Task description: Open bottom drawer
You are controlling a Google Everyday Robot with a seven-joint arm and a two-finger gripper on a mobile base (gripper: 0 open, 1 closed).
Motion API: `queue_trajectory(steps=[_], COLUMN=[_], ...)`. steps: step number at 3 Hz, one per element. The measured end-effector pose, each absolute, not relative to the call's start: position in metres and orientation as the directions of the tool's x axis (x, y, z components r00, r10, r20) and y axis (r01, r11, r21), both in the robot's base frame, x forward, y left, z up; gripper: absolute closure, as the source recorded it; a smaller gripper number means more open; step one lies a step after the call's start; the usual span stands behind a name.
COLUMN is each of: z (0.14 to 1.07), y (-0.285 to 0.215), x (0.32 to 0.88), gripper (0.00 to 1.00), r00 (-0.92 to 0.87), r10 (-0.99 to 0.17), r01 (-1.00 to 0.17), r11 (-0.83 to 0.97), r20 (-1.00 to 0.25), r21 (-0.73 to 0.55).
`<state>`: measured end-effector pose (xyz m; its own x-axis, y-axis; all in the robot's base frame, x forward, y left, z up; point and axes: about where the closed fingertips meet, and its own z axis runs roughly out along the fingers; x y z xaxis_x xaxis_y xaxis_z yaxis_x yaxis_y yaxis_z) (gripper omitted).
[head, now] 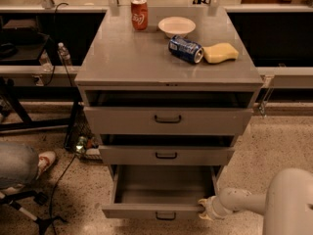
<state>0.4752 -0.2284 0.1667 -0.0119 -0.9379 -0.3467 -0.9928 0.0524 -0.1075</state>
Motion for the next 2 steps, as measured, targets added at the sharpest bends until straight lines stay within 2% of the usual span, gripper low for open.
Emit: queue_trajectory(steps=[2], z=[0.168], y=[-0.234], x=[0.459], gripper=[1.00], r00=[-0.043], r10=[-0.937], r01=[-0.991], r11=[0.084], r20=[-0.346], r21=[-0.104])
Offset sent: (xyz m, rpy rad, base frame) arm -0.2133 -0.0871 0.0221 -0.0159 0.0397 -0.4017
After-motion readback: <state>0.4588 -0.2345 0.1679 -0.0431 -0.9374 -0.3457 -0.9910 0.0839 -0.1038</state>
